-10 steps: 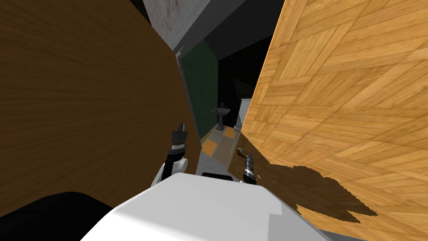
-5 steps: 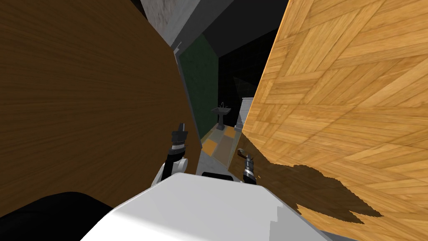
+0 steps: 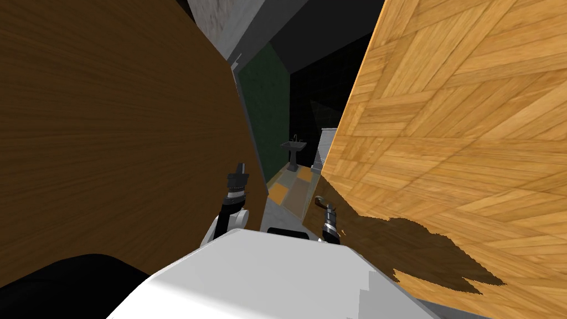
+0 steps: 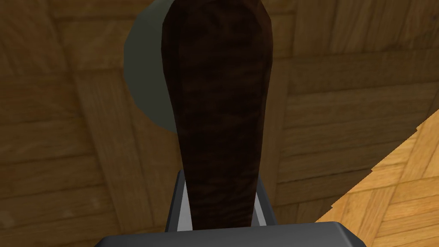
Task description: Pull the door open
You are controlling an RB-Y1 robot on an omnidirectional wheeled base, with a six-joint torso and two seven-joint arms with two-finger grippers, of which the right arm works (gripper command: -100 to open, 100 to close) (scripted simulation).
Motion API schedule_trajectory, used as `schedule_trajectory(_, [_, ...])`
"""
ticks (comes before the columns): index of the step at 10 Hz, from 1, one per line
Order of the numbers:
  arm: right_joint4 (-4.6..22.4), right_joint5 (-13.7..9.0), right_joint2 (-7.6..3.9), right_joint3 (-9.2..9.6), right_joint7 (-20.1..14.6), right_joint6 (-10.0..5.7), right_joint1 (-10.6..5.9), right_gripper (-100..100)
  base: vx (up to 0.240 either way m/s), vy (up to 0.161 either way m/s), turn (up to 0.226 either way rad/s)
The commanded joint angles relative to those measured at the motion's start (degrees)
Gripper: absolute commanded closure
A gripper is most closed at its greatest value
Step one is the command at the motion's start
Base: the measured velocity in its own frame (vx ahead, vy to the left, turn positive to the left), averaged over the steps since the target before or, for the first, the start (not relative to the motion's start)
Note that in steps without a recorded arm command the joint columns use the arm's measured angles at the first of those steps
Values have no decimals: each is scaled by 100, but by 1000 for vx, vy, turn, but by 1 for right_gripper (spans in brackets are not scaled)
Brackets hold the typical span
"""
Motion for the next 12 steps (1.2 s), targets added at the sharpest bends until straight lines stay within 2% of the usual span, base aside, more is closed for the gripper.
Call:
schedule_trajectory(1, [-27, 4, -3, 3, 3, 27, 60, 100, -174, 66, 13])
schedule_trajectory(9, [-38, -5, -155, -11, -4, 11, 51, 100, -209, 54, 10])
schedule_trajectory(12, [-38, -12, -244, -18, -12, 17, 43, 100, -188, 69, 36])
